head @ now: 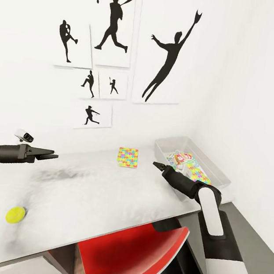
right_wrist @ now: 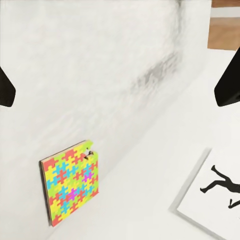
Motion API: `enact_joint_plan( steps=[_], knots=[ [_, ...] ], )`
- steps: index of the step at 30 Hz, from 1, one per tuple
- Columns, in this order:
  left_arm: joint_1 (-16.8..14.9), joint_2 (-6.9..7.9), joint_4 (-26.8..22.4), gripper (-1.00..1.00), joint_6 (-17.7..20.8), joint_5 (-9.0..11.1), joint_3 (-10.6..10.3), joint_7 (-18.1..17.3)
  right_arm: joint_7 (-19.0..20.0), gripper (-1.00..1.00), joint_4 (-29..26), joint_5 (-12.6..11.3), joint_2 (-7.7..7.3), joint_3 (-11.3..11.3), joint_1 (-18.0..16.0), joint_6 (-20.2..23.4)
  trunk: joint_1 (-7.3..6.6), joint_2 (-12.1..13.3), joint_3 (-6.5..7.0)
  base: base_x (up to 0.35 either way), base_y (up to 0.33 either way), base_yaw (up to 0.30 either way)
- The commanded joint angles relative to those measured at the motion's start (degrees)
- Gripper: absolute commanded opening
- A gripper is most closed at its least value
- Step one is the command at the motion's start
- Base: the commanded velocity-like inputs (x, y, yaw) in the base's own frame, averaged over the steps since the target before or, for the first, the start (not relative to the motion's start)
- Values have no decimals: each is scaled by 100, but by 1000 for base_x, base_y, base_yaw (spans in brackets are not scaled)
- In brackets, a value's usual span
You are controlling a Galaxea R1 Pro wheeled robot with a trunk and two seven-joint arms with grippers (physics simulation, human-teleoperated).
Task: Put all the toys in the child's room - the three board games (two on the bed and one on the table), the two jigsaw puzzles on the table, and the tennis ball on the table - inside the toy box on the table in the child's room.
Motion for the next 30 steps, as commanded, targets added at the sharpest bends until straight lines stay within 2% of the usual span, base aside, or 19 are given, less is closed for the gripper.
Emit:
enact_joint_plan(
  steps=[1,9,17,22,30],
  knots=[
    [-6,1,1,100,61,-1,-4,-22,-60,100,-9,-60,-5,9,-5,6,3,-12,-11,-5,0,204],
    [-6,1,1,100,69,-4,-1,-22,-60,100,-13,-57,-4,9,-9,5,3,-12,-11,-30,163,264],
    [-6,1,1,100,62,-4,17,-22,-60,100,-18,-64,-51,-50,-26,5,3,-12,-4,105,105,269],
    [-6,1,1,100,61,-4,18,-22,-57,100,-23,-67,-94,-72,-37,9,3,-12,34,142,79,75],
    [-6,1,1,100,61,-3,18,-22,-45,100,-201,-75,-107,-235,-40,32,3,-12,72,176,33,7]
  ],
)
